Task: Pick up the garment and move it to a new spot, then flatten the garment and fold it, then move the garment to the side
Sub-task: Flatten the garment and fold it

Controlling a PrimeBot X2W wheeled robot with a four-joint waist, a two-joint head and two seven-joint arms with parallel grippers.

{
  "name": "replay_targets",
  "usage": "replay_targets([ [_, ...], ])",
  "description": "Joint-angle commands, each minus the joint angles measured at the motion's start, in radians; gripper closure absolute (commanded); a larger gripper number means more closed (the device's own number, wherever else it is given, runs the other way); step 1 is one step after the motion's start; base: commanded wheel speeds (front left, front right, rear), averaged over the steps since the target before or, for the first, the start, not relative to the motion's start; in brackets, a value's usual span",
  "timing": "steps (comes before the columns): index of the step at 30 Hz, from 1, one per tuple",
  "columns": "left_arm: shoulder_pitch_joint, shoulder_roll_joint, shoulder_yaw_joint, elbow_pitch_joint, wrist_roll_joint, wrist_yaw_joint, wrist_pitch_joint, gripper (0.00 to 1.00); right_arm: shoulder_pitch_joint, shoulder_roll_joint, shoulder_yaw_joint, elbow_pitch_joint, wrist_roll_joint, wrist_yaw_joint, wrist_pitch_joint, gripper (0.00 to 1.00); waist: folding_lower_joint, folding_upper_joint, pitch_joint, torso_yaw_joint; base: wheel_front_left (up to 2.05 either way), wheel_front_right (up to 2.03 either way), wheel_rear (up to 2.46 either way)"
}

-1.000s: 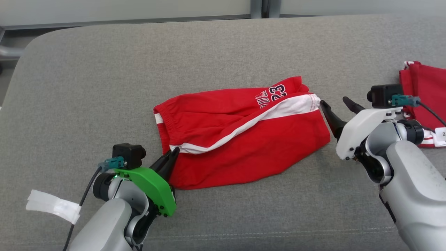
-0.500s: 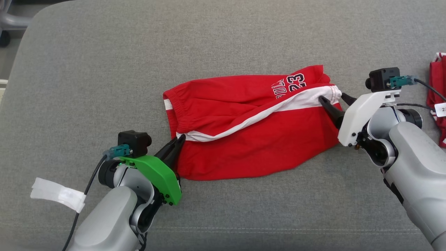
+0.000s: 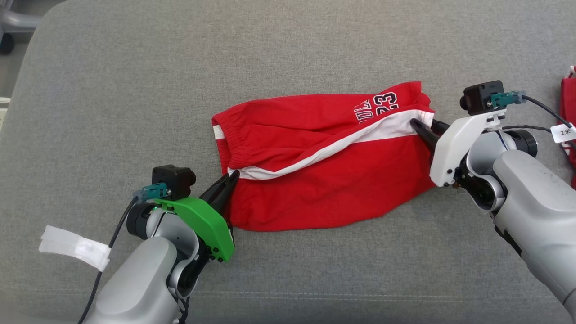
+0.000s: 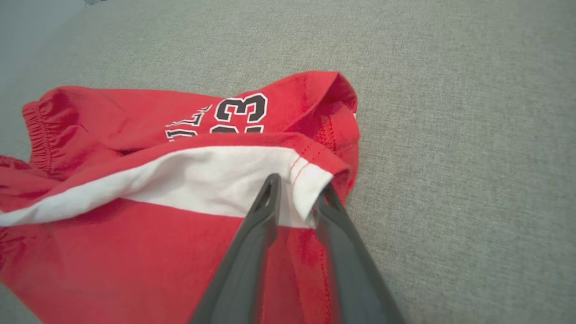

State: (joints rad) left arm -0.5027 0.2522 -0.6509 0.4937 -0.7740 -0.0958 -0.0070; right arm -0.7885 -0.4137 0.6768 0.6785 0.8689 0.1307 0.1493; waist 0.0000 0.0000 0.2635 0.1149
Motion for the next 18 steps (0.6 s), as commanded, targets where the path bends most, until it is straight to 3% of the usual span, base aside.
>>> replay_targets([
  [1, -0.015, 0.004, -0.001, 0.004, -0.009, 0.000, -0.001, 1.00, -0.018, -0.006, 0.020, 0.006, 0.012, 0.000, -0.016, 0.67, 0.0000, 0.0000, -0.001, -0.001, 0.00, 0.00, 0.00],
  [3, -0.015, 0.006, -0.001, 0.006, -0.011, 0.000, -0.002, 1.00, -0.026, -0.010, 0.045, 0.008, 0.021, 0.000, -0.033, 0.78, 0.0000, 0.0000, -0.002, -0.002, 0.00, 0.00, 0.00],
  [4, -0.014, 0.007, -0.001, 0.007, -0.011, 0.001, -0.003, 1.00, -0.030, -0.011, 0.057, 0.010, 0.026, 0.000, -0.042, 0.92, 0.0000, 0.0000, -0.003, -0.003, 0.00, 0.00, 0.00],
  [5, -0.013, 0.008, -0.001, 0.008, -0.010, 0.001, -0.004, 1.00, -0.035, -0.012, 0.069, 0.012, 0.031, 0.000, -0.050, 1.00, 0.0000, 0.0000, -0.005, -0.004, 0.00, 0.00, 0.00],
  [18, 0.010, 0.013, 0.094, -0.070, -0.159, -0.014, 0.011, 1.00, -0.082, -0.056, 0.123, -0.055, 0.169, 0.000, -0.112, 1.00, 0.0000, 0.0000, -0.081, -0.047, 0.00, 0.00, 0.00],
])
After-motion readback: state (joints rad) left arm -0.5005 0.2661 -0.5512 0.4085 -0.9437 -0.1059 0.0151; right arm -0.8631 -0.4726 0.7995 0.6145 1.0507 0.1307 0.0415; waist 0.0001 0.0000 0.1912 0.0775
